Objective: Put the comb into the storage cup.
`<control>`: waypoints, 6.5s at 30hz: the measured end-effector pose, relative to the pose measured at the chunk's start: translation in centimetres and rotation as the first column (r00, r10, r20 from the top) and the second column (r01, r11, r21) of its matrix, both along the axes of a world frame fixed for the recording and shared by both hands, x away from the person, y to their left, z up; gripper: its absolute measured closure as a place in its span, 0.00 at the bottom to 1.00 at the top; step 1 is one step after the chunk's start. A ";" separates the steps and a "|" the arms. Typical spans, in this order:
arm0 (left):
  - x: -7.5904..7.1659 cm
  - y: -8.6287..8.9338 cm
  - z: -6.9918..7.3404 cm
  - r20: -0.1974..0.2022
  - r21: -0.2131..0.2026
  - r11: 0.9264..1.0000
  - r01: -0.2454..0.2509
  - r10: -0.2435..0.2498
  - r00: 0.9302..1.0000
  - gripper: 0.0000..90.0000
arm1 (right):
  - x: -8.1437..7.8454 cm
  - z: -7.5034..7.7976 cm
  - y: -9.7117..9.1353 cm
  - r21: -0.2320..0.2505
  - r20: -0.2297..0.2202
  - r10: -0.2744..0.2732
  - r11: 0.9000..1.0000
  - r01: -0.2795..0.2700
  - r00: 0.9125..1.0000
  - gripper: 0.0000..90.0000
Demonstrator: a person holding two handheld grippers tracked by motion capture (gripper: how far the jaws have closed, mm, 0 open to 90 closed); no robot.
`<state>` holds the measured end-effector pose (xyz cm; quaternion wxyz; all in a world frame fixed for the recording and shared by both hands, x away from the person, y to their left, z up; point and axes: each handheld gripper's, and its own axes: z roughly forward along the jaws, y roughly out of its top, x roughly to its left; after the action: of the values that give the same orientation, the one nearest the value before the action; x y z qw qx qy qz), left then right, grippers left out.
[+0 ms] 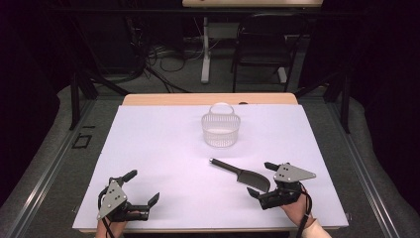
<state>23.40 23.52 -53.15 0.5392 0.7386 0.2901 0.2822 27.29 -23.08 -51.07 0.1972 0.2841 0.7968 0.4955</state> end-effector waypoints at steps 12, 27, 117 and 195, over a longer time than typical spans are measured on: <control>0.1 -0.3 0.1 0.012 -0.003 1.000 0.011 -0.011 1.000 0.00 | 2.8 0.6 1.7 -0.049 -0.084 0.018 0.999 -0.022 0.996 0.00; 0.0 0.1 0.0 0.000 0.000 1.000 -0.006 0.006 1.000 0.00 | 5.3 1.2 3.7 -0.090 -0.120 0.037 0.995 -0.048 0.992 0.00; -0.1 0.3 -0.1 -0.008 0.040 0.999 -0.020 0.021 1.000 0.00 | 12.5 -2.4 14.0 -0.334 -0.140 0.011 0.941 -0.057 0.990 1.00; -0.1 0.2 0.0 -0.001 0.040 0.999 -0.018 0.018 1.000 0.00 | 8.1 -3.0 15.3 -0.404 -0.290 0.132 0.881 -0.246 0.948 1.00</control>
<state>23.29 23.75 -53.19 0.5215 0.7469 0.2913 0.2922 35.41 -7.81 -54.06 0.1025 0.2143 0.9296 0.2818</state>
